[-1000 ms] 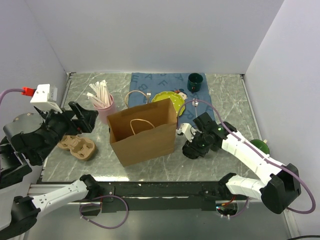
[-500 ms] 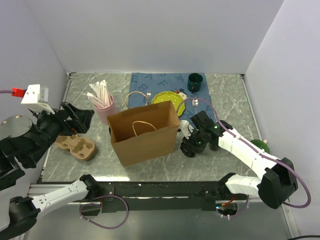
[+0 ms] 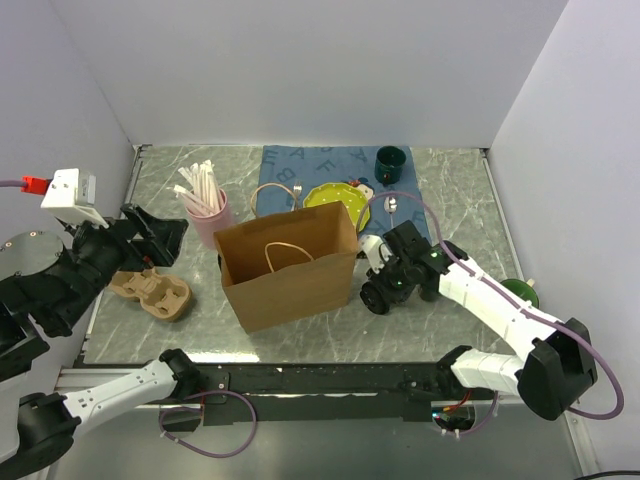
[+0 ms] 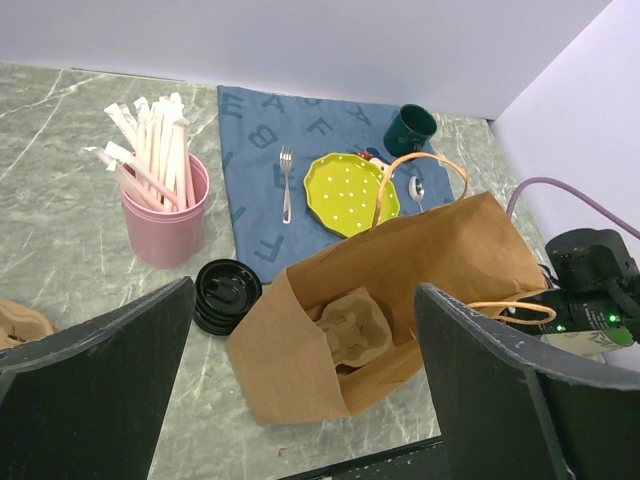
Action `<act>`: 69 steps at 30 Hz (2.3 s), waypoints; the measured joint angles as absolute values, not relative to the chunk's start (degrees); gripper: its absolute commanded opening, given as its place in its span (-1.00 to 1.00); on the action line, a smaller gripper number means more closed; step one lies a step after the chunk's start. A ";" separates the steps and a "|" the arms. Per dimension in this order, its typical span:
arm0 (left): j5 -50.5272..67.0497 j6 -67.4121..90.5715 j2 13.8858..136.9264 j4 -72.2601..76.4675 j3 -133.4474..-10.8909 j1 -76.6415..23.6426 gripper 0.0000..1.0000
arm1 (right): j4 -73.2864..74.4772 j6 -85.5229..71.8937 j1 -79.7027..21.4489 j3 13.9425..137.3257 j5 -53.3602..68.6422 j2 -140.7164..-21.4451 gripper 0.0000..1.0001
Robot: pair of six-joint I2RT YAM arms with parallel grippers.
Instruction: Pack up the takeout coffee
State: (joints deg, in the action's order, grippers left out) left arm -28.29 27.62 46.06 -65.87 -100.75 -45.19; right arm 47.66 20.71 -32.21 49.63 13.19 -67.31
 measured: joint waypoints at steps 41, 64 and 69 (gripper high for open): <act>-27.81 26.63 45.65 -65.82 -100.31 -45.19 0.94 | 46.89 -3.88 -34.65 53.89 4.49 -74.13 -0.41; -25.30 21.98 45.60 -60.73 -100.29 -45.19 0.94 | 50.83 -6.90 -34.65 59.02 4.75 -67.11 -1.00; -25.08 20.38 45.63 -59.16 -100.29 -45.19 0.93 | 51.70 -11.64 -34.65 59.16 8.40 -60.07 -1.00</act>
